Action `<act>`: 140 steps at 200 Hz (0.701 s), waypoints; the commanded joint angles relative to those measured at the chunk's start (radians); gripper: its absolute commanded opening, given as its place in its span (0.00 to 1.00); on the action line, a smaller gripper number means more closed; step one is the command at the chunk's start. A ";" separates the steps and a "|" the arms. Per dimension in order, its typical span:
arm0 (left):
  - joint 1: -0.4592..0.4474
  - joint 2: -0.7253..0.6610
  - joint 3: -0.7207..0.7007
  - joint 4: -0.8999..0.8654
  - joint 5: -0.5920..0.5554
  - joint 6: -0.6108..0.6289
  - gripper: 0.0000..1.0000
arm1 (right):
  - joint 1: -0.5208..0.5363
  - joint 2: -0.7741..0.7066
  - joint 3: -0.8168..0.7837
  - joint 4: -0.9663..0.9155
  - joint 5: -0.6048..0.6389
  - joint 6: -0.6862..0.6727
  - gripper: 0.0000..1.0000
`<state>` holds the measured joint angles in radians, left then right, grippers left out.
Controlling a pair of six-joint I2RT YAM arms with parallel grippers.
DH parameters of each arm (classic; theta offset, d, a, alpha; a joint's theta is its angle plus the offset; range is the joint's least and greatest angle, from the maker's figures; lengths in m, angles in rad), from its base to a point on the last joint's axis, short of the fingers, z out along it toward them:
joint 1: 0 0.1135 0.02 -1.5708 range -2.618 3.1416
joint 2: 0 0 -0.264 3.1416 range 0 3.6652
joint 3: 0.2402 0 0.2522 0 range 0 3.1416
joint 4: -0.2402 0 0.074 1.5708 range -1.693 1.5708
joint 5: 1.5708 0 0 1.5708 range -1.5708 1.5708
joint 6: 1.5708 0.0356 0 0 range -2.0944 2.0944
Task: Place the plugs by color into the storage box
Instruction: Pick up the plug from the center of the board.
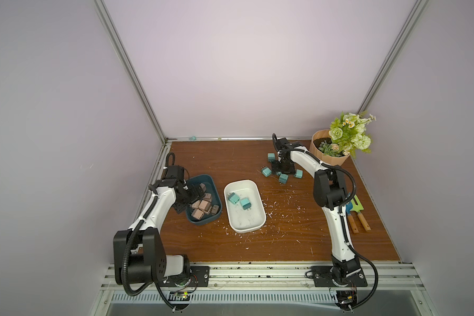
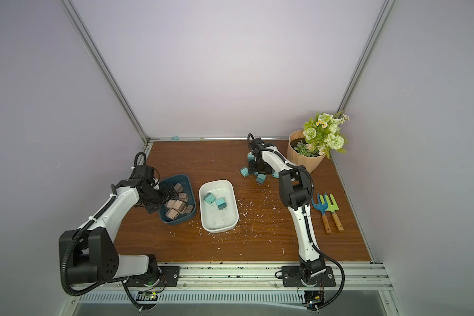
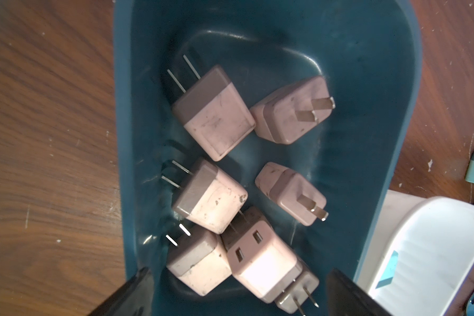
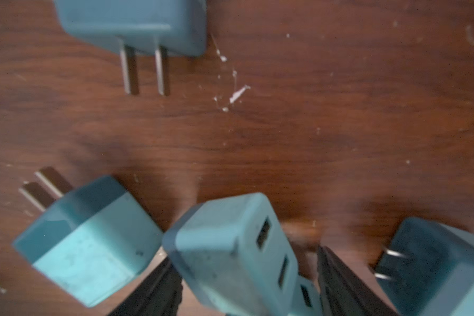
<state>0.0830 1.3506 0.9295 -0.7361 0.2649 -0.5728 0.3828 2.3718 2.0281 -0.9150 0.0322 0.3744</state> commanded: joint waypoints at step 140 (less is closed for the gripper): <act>-0.006 0.023 0.025 -0.013 -0.009 0.014 1.00 | -0.021 -0.240 -0.338 0.154 -0.006 0.009 0.81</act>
<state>0.0830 1.3682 0.9344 -0.7357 0.2672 -0.5659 0.3771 2.1727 1.6897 -0.7704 0.0238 0.3824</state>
